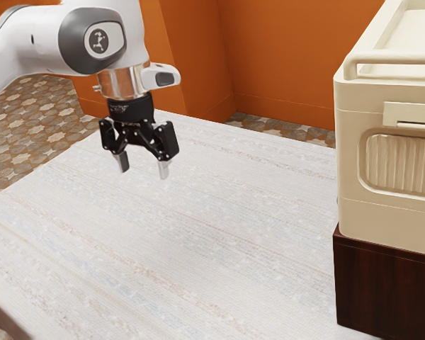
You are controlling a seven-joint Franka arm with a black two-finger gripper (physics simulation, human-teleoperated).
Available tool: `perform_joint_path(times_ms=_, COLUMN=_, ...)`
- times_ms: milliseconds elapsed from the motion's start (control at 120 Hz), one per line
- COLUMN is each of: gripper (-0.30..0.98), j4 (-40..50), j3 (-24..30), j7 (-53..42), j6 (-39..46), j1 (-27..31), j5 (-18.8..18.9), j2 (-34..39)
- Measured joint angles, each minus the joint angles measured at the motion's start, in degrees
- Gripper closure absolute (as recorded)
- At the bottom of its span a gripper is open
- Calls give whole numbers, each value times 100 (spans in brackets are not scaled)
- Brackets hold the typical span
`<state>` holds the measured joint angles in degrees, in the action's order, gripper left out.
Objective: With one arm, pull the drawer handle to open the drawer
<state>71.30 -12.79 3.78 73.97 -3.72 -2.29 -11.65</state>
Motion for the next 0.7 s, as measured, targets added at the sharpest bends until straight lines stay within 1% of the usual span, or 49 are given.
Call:
perform_joint_path(times_ms=200, gripper=0, j4=0, j3=5, j7=-205, j6=90, j1=1, j5=-13, j2=-7)
perform_joint_path(times_ms=300, gripper=0, j4=-20, j3=-2, j7=-282, j6=106, j1=108, j5=-141, j2=8)
perform_joint_path(times_ms=358, gripper=0, j4=-317, j3=0, j7=-321, j6=90, j1=198, j5=-229, j2=188)
perform_joint_path(times_ms=400, gripper=0, j4=-624, j3=18, j7=-344, j6=77, j1=183, j5=-280, j2=386)
perform_joint_path(times_ms=450, gripper=0, j4=-785, j3=63, j7=-371, j6=64, j1=150, j5=-382, j2=508)
perform_joint_path(times_ms=517, gripper=0, j4=-858, j3=197, j7=-404, j6=114, j1=106, j5=-542, j2=562)
perform_joint_path(times_ms=575, gripper=0, j4=-877, j3=474, j7=-434, j6=278, j1=120, j5=-630, j2=565)
perform_joint_path(times_ms=642, gripper=0, j4=-868, j3=721, j7=-456, j6=492, j1=29, j5=-718, j2=515)
perform_joint_path(times_ms=700, gripper=0, j4=-817, j3=826, j7=-434, j6=638, j1=-35, j5=-845, j2=419)
